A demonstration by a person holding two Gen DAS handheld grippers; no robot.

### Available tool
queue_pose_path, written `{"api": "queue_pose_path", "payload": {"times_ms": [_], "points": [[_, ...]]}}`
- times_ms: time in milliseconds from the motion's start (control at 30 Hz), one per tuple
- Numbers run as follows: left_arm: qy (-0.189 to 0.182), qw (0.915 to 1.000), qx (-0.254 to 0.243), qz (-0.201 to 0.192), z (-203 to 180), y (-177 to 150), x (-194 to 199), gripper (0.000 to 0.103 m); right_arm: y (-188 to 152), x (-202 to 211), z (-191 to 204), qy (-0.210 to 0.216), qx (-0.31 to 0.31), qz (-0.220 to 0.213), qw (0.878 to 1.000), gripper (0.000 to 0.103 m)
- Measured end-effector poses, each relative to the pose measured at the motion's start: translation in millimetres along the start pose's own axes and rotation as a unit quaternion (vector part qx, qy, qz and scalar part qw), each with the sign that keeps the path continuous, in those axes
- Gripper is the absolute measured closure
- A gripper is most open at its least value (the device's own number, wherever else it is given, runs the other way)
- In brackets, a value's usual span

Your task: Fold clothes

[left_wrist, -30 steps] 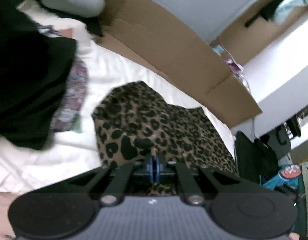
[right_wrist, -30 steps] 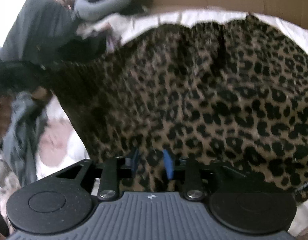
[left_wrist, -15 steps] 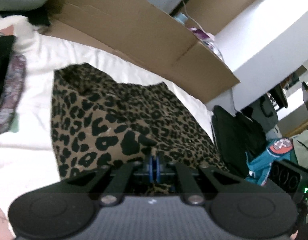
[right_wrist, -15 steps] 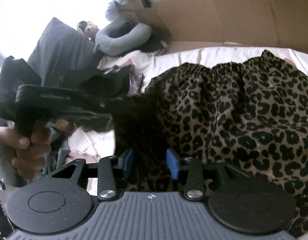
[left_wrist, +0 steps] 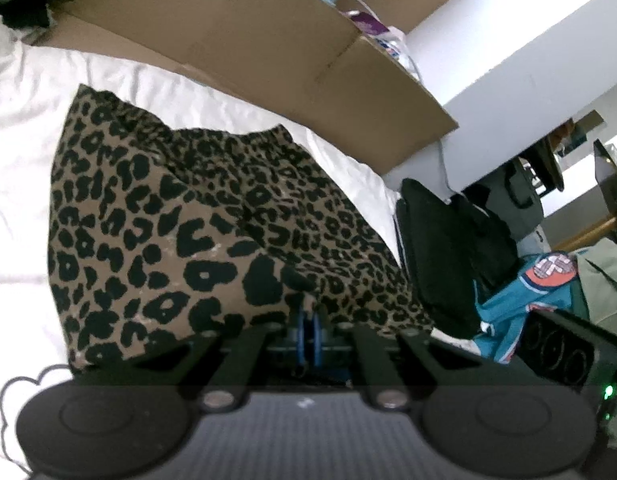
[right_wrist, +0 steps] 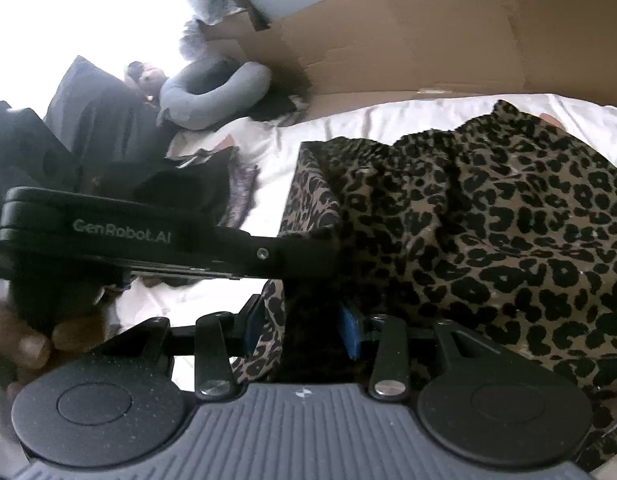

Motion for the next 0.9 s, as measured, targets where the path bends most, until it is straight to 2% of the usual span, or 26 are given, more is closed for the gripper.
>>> {"api": "queue_pose_path", "payload": {"times_ms": [233,367,433,500,533,667,900], "points": [[-0.038,0.9988,0.026,0.017,-9,-5,-14,0.097,-4,-9,-3,-0.037,-0.003,-0.013,0.999,0.057],[-0.041,0.9985,0.028,0.021,-10,-8,-20,0.096,-7,-15,-12,-0.043,-0.023,-0.014,0.999,0.057],[-0.046,0.9981,0.032,0.024,-10,-8,-21,0.090,-8,-19,-15,-0.043,-0.023,-0.018,0.999,0.063],[-0.052,0.9977,0.034,0.028,-9,-8,-21,0.085,-9,-23,-21,-0.049,-0.031,-0.019,0.998,0.091],[-0.057,0.9974,0.035,0.027,-9,-8,-20,0.085,-9,-26,-26,-0.054,-0.037,-0.018,0.998,0.096],[-0.048,0.9979,0.042,0.005,6,-6,-5,0.078,-8,-26,-45,-0.067,-0.067,-0.021,0.995,0.100],[0.009,0.9970,0.076,-0.008,55,-14,7,0.077,-7,-17,-73,-0.053,-0.099,-0.028,0.993,0.103]]}}
Point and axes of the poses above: each gripper's, at about its wrist camera, not at the fingertips, and x roughly against the way its jaws point, z to its left, y to its top, the point moved 9 cm from there along -x, roughly the way its jaws point, and after that the axes turned 13 degrees about z, right-handed, at the moved point
